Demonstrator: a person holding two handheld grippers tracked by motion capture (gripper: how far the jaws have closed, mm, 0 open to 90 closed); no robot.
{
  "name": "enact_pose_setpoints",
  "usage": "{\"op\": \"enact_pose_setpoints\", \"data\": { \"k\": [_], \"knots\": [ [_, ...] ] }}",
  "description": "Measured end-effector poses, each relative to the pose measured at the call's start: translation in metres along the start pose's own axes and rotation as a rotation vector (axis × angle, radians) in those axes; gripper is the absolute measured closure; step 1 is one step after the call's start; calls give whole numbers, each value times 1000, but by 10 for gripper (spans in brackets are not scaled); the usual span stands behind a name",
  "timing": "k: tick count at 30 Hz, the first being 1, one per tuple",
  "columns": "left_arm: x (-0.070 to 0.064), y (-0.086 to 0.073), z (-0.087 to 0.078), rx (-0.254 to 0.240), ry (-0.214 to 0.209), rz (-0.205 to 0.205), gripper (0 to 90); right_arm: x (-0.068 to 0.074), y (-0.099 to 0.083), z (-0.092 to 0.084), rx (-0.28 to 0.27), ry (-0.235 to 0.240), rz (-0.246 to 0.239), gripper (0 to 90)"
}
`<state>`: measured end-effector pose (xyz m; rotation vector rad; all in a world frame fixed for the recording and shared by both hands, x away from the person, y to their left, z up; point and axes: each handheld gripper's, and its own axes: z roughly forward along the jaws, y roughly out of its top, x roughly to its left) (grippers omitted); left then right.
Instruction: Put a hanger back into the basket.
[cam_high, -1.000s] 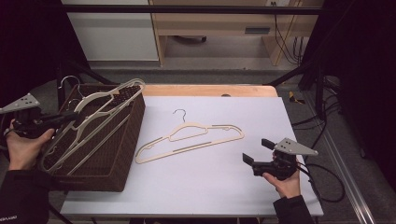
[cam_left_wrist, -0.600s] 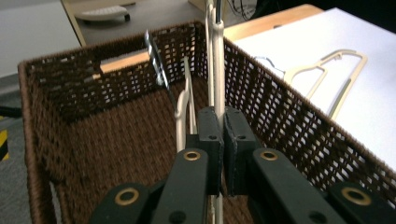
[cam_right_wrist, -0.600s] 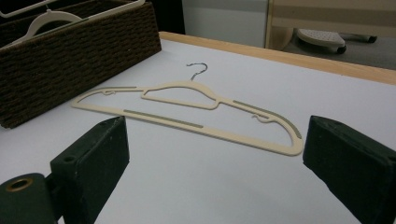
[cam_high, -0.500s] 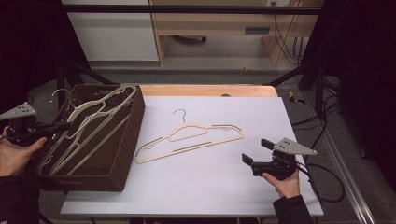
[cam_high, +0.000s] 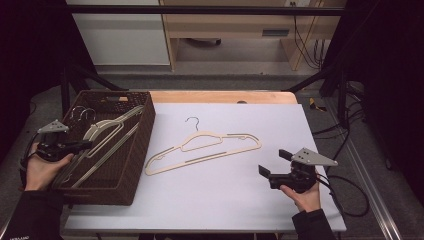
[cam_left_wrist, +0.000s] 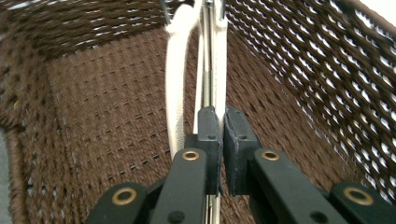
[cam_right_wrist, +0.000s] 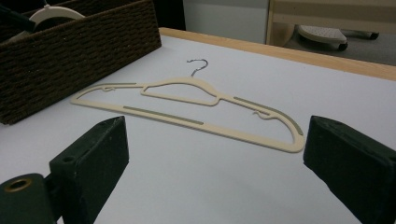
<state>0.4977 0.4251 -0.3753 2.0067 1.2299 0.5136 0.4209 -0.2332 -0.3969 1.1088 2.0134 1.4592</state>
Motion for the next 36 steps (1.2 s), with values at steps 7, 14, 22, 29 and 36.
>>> {"op": "enact_pose_setpoints", "data": {
  "k": [7, 14, 22, 29, 36],
  "knots": [
    [3, -4, -11, -17, 111, -72, 698, 0, -1, 0, 11, 9, -8, 68],
    [-20, -1, -33, -154, 89, -72, 602, 0, 1, -1, -1, 11, 1, 68],
    [-72, 8, -36, -311, -16, -35, 373, 0, 3, -6, -25, 4, 11, 66],
    [-119, 15, -24, -357, -111, 29, 212, -1, 4, -8, -39, -5, 10, 59],
    [-160, 21, -5, -329, -196, 104, 121, -1, 4, -7, -33, -3, 14, 57]
  ]
}}
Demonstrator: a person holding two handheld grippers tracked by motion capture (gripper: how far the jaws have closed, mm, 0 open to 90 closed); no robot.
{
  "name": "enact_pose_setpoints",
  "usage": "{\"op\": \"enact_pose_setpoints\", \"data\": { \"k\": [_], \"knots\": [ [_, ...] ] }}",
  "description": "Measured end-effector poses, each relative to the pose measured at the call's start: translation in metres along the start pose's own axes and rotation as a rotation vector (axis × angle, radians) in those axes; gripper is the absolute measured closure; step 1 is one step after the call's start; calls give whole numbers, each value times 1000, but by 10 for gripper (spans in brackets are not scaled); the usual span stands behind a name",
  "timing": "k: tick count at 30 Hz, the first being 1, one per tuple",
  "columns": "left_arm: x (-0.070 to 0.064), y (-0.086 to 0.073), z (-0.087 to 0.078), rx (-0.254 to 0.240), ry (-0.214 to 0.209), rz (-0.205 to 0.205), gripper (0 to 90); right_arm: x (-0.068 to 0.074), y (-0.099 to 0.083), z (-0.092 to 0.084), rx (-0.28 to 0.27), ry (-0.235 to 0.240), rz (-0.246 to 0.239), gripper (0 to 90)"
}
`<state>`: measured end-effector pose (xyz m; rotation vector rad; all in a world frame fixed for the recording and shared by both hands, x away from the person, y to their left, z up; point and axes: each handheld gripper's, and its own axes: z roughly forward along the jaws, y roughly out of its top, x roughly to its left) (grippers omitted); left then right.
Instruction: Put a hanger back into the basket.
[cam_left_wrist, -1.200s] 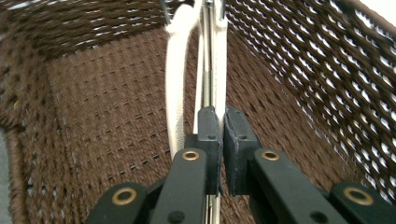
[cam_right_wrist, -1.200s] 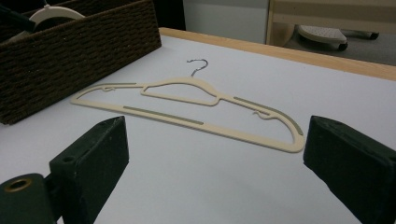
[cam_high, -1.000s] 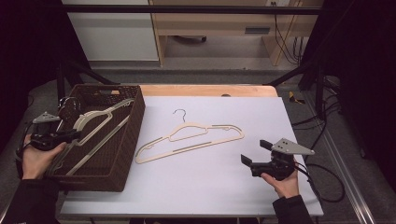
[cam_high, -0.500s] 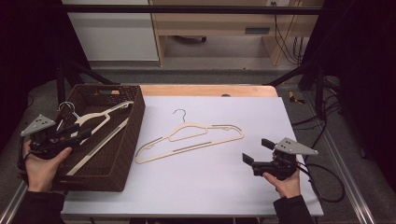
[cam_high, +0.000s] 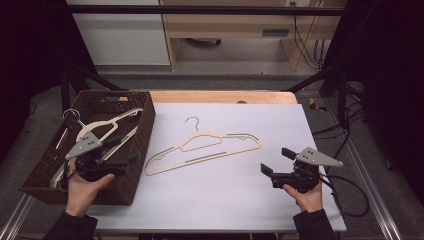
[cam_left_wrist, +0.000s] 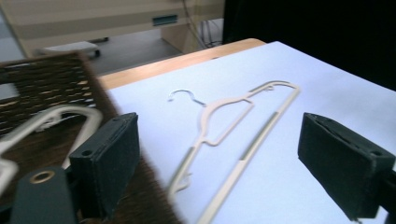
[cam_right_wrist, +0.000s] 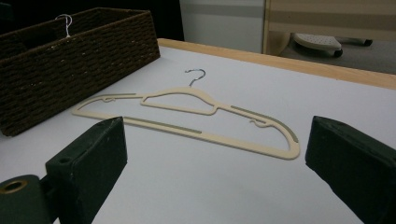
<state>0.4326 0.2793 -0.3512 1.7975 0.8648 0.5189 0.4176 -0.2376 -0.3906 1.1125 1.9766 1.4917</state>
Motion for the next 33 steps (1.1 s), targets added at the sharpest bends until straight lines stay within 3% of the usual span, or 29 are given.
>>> {"op": "enact_pose_setpoints", "data": {
  "k": [6, 10, 15, 18, 20, 26, 33],
  "knots": [
    [-26, 10, 31, 45, -51, 54, 129, -1, 1, 0, -2, -7, -1, 57],
    [-33, 19, 57, 98, -60, 85, 135, -1, 1, -1, -2, -8, -3, 57],
    [-32, 20, 93, 180, -74, 74, 129, -2, 1, -3, -6, -7, -4, 57],
    [-31, 17, 113, 223, -26, 90, 145, -2, 0, -3, -2, -6, -9, 57],
    [-28, 13, 123, 260, -23, 87, 175, -2, 0, -3, -6, -7, -4, 57],
    [-29, 0, 140, 353, -58, 128, 265, -2, -1, -1, -1, 1, -6, 59],
    [-27, -19, 159, 430, -94, 128, 359, -1, -2, 0, 4, 4, -6, 59]
  ]
}}
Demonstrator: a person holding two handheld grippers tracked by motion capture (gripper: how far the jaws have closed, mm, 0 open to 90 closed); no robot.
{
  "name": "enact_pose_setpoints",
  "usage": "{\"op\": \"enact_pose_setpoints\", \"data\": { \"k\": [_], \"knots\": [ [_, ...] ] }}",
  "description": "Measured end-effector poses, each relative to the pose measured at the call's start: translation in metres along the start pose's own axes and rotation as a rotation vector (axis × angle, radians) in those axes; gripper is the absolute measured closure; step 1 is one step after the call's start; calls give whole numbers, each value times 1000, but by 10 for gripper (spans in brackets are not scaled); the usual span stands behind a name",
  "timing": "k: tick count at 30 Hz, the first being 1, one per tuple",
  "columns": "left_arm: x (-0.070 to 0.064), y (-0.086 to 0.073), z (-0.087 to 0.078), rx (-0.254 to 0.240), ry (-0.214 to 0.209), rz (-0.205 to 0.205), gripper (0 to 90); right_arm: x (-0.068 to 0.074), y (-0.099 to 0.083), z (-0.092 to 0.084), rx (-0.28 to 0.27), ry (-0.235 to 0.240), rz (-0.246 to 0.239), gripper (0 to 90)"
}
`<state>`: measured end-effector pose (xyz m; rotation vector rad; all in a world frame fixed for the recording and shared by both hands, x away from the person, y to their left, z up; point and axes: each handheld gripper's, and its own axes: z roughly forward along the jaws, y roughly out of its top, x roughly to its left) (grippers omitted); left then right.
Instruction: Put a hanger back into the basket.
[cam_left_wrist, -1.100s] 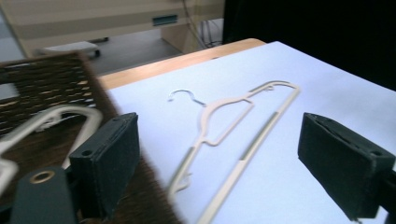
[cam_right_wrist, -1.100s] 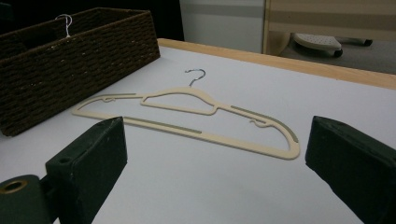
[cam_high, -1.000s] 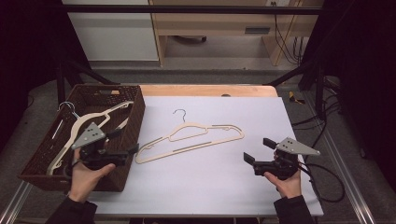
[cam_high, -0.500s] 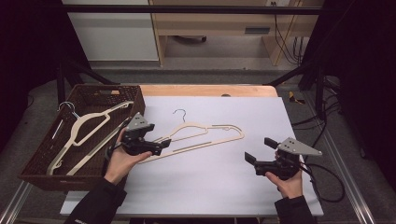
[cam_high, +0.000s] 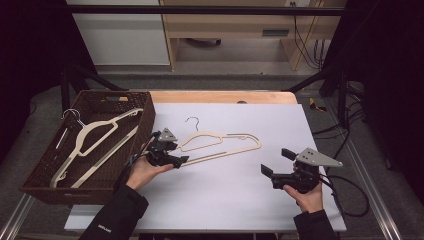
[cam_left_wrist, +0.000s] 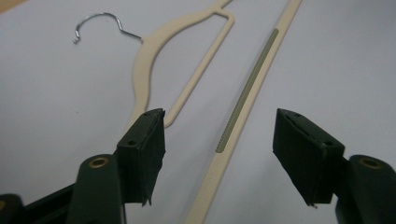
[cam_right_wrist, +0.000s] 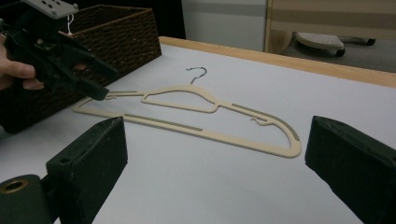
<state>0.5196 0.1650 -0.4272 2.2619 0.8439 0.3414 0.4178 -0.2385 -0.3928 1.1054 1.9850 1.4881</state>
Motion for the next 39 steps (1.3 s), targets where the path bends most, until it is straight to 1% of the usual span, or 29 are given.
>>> {"op": "enact_pose_setpoints", "data": {
  "k": [3, 5, 7, 8, 9, 11, 12, 14, 17, 18, 19, 21, 25, 26, 27, 30, 33, 35, 36, 37, 38, 39],
  "knots": [
    [2, -4, 10, 38, -12, -1, 407, 0, 0, 0, 2, 1, -1, 60],
    [3, -7, 16, 72, -15, 11, 431, 0, 0, 0, 5, 3, -4, 60],
    [3, -10, 22, 94, -11, 15, 464, 0, -1, 1, 7, 3, -6, 61],
    [3, -10, 22, 94, -11, 15, 480, 0, -1, 1, 7, 3, -6, 61],
    [2, -12, 28, 118, -2, 27, 487, 1, -1, 1, 5, 1, -3, 61],
    [0, -15, 36, 136, -27, 22, 516, 1, -1, 1, 6, 2, -3, 61],
    [0, -15, 36, 124, -22, 27, 519, 1, -1, 1, 5, 2, -4, 61],
    [2, -16, 36, 118, -23, 12, 577, 0, -1, 0, 6, 5, -7, 62],
    [0, -15, 35, 131, -13, 13, 665, 0, 0, 0, 4, 7, -6, 62],
    [-2, -14, 35, 137, -15, 15, 724, 0, 0, 0, 4, 8, -7, 62],
    [-4, -13, 35, 145, -5, 28, 741, 0, 0, 0, 3, 6, -6, 62],
    [-7, -12, 35, 155, 1, 40, 750, 1, 0, 0, 5, 9, -4, 63],
    [-12, -11, 33, 165, -29, 54, 772, 0, 0, 0, 4, 9, -5, 63],
    [-12, -11, 33, 170, -53, 44, 776, 1, 0, 0, 5, 9, -3, 62],
    [-14, -11, 33, 168, -68, 36, 780, 1, 0, 0, 5, 9, -5, 63],
    [-24, -9, 34, 163, -98, 28, 787, 1, 0, 0, 4, 13, -5, 63],
    [-36, -7, 35, 146, -115, 35, 790, 0, 0, 0, 5, 11, -9, 63],
    [-44, -6, 35, 136, -121, 28, 792, 1, 0, 0, 3, 8, -2, 62],
    [-47, -6, 34, 122, -105, 38, 892, 1, 0, 0, 2, 8, -3, 63],
    [-48, -5, 34, 116, -118, 34, 900, 0, 0, 0, 2, 8, -4, 62],
    [-48, -4, 33, 113, -113, 46, 900, 1, 0, 0, 2, 9, -3, 62],
    [-47, -4, 31, 120, -99, 65, 898, 1, 0, -1, 3, 10, -4, 62]
  ]
}}
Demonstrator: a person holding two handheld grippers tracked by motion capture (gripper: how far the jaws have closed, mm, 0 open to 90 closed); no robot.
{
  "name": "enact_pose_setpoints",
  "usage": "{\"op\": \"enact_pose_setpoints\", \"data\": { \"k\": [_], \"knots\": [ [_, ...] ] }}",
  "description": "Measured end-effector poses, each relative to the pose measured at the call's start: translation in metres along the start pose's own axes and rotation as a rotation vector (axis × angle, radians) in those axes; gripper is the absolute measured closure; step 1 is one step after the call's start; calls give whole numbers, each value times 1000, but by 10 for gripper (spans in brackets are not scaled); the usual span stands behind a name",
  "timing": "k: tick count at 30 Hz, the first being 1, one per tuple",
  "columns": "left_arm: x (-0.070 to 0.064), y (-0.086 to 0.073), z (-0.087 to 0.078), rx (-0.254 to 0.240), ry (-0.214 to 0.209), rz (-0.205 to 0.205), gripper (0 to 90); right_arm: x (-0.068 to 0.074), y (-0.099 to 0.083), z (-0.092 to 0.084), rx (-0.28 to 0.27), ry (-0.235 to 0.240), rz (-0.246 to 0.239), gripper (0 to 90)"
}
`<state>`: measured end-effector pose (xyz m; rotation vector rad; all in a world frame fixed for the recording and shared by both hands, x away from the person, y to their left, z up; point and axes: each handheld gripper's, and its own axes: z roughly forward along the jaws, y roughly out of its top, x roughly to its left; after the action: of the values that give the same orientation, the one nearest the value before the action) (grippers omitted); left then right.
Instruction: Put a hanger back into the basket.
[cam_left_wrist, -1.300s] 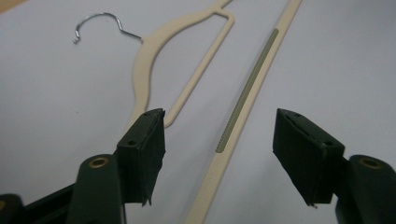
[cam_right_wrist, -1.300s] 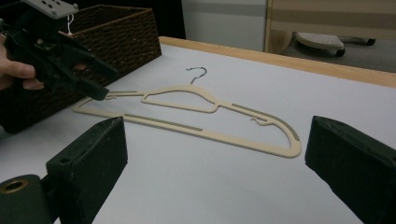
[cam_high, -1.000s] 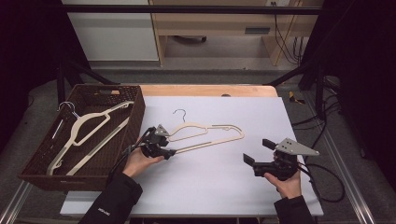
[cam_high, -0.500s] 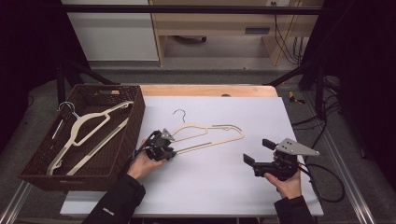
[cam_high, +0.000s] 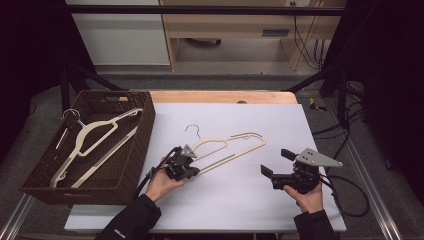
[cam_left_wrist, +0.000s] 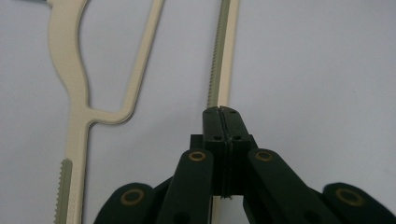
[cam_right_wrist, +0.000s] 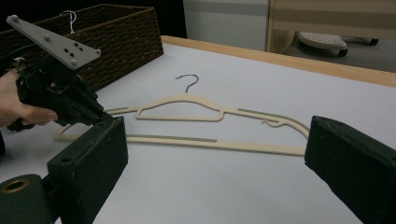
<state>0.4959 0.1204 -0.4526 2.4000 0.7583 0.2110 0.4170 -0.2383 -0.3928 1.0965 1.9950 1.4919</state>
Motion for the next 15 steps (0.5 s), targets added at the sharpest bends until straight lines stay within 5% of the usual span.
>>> {"op": "enact_pose_setpoints", "data": {
  "k": [3, 5, 7, 9, 12, 15],
  "knots": [
    [12, -3, -10, -51, 48, -45, 754, 0, 0, 0, 1, 2, -1, 62],
    [21, -5, -15, -61, 126, -51, 657, 0, 0, 0, 2, 1, 2, 62],
    [31, -8, -16, -47, 143, -108, 552, 0, 0, 0, 6, 4, -6, 62],
    [38, -12, -13, -22, 174, -121, 469, 0, 0, 1, 4, 0, -1, 62],
    [48, -18, -8, 31, 183, -147, 462, 0, 0, 1, 6, 2, -4, 62],
    [53, -23, -7, 26, 173, -178, 493, 0, 0, 0, 5, 3, -5, 62]
  ]
}}
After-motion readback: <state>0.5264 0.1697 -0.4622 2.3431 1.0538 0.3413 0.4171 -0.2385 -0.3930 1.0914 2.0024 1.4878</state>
